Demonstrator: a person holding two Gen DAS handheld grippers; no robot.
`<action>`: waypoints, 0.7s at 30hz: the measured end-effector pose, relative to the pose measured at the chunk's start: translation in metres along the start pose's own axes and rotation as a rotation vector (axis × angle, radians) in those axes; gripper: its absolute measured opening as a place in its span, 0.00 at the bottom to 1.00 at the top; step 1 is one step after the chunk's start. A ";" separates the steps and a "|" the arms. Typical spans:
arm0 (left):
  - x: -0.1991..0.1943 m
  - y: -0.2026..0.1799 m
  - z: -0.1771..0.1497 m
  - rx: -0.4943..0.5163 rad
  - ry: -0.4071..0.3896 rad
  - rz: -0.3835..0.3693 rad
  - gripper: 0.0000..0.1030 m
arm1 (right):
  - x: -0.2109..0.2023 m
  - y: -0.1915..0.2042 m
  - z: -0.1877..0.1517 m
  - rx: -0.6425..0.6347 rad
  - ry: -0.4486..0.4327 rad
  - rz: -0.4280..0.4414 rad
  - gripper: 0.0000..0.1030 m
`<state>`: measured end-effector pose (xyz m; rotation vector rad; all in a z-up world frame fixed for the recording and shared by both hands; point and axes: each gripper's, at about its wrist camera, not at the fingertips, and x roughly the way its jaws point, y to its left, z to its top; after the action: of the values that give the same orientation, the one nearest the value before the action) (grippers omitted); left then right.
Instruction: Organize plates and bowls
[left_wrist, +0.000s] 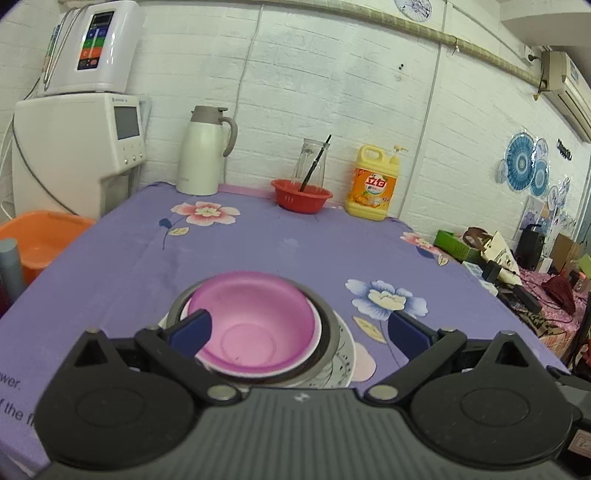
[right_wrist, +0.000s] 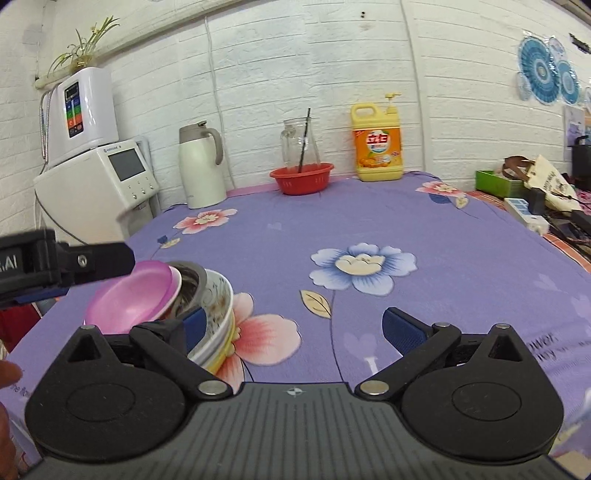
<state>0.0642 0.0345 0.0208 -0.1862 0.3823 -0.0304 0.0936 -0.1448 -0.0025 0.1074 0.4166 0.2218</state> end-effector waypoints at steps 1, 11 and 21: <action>-0.003 -0.002 -0.006 0.010 0.003 0.010 0.98 | -0.004 -0.001 -0.003 0.004 0.004 -0.011 1.00; -0.039 -0.023 -0.047 0.096 0.032 0.063 0.98 | -0.047 -0.003 -0.039 -0.027 0.031 -0.083 1.00; -0.060 -0.031 -0.046 0.142 -0.037 0.111 0.98 | -0.064 -0.015 -0.044 0.035 -0.012 -0.069 1.00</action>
<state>-0.0081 -0.0005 0.0069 -0.0250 0.3512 0.0550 0.0218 -0.1718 -0.0199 0.1282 0.4119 0.1458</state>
